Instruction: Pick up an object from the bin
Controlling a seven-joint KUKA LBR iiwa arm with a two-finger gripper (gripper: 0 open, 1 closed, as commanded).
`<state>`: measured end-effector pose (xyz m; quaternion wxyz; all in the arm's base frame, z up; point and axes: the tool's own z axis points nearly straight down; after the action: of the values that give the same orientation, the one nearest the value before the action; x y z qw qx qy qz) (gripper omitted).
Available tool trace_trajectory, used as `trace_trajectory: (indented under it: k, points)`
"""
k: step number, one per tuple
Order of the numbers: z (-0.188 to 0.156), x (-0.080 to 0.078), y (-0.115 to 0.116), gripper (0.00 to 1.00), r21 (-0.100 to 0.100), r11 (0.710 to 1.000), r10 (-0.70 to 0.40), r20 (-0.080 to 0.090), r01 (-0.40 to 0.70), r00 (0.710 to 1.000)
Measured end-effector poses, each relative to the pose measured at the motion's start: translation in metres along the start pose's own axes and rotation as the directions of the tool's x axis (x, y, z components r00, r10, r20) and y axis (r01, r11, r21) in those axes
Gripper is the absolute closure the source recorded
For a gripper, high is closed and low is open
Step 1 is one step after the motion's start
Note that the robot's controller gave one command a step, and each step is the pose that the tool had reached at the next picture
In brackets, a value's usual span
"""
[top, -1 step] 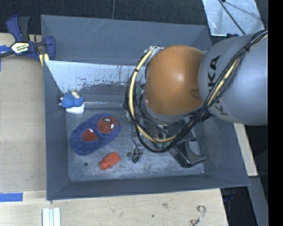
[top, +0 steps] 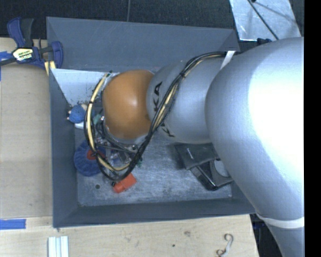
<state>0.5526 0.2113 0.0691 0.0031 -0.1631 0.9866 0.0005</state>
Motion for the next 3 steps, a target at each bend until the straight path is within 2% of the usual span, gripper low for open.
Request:
trace_trajectory:
  k: [1, 2, 3]
  points:
    - [-0.032, -0.061, 0.005, 0.00, 0.002, 0.965, 0.261, -0.009, -0.261, 0.965]
    - [-0.030, -0.056, -0.005, 0.00, 0.002, 0.987, 0.162, -0.011, -0.162, 0.987]
    - [-0.001, -0.054, -0.014, 0.00, -0.001, 0.964, 0.267, -0.012, -0.267, 0.964]
